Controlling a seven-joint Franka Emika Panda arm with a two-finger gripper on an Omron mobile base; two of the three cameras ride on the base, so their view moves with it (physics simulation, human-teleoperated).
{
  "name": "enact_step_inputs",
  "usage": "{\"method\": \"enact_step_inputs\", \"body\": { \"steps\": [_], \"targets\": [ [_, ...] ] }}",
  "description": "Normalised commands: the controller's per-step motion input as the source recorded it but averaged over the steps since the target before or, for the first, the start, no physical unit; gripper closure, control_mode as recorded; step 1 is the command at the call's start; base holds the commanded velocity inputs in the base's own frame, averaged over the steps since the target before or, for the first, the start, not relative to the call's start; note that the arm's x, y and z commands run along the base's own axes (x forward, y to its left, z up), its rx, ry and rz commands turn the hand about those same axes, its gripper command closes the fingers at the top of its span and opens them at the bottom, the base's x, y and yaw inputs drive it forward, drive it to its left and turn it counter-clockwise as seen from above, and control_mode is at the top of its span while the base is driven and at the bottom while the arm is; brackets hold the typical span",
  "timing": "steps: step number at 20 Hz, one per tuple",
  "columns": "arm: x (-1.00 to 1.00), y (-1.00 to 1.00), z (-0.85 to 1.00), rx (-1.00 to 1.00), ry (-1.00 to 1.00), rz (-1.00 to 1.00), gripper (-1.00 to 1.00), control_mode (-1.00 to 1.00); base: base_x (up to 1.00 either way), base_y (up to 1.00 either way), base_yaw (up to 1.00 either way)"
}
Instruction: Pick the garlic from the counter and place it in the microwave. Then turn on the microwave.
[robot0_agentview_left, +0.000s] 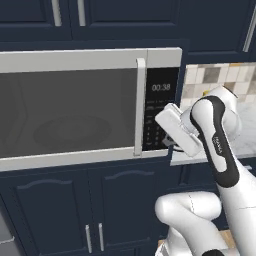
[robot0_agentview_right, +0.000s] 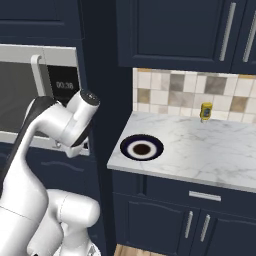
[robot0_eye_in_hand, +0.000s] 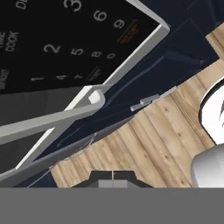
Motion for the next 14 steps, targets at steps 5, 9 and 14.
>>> {"method": "enact_step_inputs", "body": {
  "steps": [5,9,14],
  "targets": [
    [0.00,0.00,-0.25,-0.01,-0.03,0.00,1.00,-1.00,0.00,0.00,0.00],
    [0.01,0.00,-0.08,0.00,-0.09,0.00,1.00,-1.00,0.00,0.00,0.00],
    [0.03,0.03,-0.13,0.00,-0.07,0.00,1.00,-1.00,0.00,0.00,0.00]
  ]
}}
